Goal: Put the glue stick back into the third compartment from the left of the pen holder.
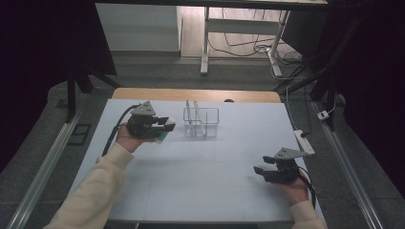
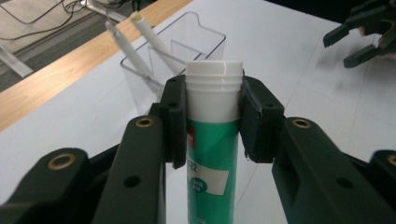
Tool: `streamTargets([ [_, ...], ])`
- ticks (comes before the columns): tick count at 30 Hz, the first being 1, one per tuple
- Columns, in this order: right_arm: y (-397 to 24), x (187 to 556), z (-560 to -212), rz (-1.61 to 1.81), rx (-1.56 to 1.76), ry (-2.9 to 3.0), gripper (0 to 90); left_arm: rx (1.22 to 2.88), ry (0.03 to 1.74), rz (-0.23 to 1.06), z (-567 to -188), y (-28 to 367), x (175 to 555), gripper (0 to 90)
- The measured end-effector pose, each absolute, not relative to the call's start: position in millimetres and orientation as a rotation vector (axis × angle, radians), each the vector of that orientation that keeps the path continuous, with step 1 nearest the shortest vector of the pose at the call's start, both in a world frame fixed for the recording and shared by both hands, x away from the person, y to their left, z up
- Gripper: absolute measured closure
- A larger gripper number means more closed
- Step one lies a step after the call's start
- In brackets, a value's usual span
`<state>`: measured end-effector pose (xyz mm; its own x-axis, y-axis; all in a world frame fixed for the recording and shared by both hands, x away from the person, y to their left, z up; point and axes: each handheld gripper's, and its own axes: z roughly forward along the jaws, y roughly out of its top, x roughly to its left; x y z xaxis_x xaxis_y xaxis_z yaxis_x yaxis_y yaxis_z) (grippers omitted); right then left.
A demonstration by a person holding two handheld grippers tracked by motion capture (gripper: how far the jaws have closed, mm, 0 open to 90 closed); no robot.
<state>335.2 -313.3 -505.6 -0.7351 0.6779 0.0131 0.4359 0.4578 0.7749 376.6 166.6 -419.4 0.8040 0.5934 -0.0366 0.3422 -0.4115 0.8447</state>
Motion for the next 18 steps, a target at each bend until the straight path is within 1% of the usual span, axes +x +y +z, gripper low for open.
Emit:
streamTargets([
  [18, -315, 335, -504, 1.154, 0.952, 2.411, 35.9, 1.996, 0.654, 0.331, -408, 119, 394, 65.0],
])
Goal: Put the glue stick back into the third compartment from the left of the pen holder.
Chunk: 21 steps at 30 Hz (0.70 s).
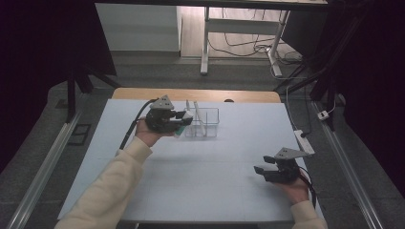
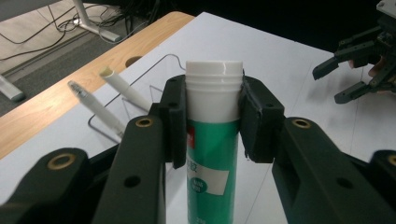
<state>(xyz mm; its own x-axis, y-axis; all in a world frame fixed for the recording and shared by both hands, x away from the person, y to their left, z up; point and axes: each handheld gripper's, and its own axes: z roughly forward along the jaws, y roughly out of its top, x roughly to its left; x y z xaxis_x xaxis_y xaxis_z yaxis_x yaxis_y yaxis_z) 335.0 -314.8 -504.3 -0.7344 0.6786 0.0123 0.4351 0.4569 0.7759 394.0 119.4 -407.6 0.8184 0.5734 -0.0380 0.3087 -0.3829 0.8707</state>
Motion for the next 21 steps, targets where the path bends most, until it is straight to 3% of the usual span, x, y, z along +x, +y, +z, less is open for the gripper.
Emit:
streamTargets([
  [21, -316, 335, -504, 1.167, 0.951, 2.407, 35.8, 1.972, 0.641, 0.315, -403, 89, 407, 65.0],
])
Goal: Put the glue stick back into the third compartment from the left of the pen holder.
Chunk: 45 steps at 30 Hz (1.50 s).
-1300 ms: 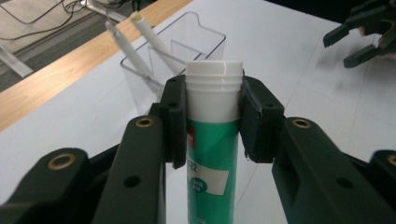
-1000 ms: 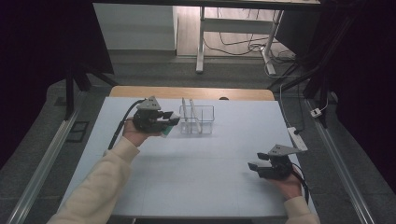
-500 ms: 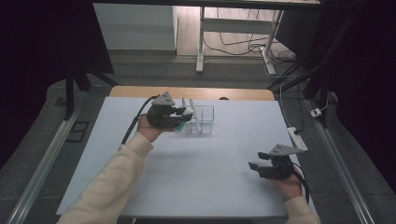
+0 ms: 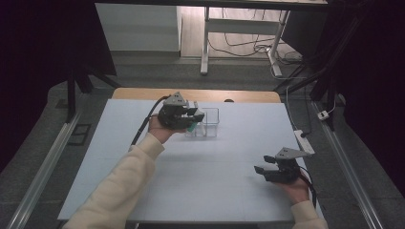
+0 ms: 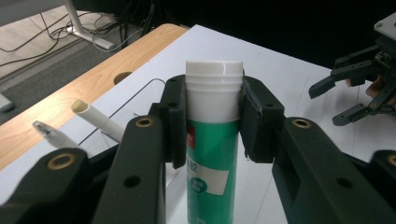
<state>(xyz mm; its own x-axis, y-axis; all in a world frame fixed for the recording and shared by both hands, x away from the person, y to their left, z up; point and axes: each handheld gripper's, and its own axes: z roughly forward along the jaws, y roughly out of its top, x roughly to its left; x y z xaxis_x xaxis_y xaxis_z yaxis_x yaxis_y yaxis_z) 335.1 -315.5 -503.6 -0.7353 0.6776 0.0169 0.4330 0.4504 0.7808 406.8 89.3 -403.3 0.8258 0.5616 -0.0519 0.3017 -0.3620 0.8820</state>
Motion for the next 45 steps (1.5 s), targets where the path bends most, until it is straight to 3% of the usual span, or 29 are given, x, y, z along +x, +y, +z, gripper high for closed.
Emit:
streamTargets([
  [45, -318, 336, -505, 1.174, 0.955, 2.404, 35.9, 1.963, 0.684, 0.343, -414, 35, 458, 64.9],
])
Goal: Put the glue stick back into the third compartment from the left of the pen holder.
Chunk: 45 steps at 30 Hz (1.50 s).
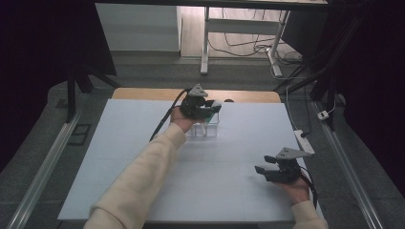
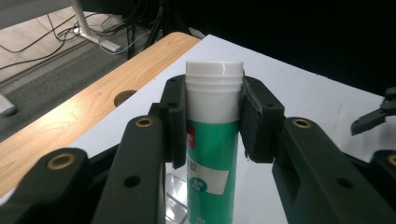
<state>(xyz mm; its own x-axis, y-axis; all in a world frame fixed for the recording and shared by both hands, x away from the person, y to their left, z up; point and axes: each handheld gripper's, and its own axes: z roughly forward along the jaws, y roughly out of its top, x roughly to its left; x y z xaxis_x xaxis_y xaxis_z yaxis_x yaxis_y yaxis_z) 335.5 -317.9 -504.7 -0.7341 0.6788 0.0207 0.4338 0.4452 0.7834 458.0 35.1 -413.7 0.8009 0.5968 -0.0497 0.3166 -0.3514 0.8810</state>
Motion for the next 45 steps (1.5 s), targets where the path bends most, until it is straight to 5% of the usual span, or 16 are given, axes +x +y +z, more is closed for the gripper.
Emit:
streamTargets([
  [29, -320, 334, -507, 1.167, 0.972, 2.408, 35.8, 1.94, 0.733, 0.339, -431, 18, 489, 64.1],
  [33, -322, 333, -507, 1.173, 0.971, 2.408, 35.8, 1.937, 0.752, 0.322, -433, 22, 490, 54.8],
  [45, -321, 332, -506, 1.17, 0.971, 2.405, 35.8, 1.967, 0.707, 0.294, -428, 35, 477, 51.8],
])
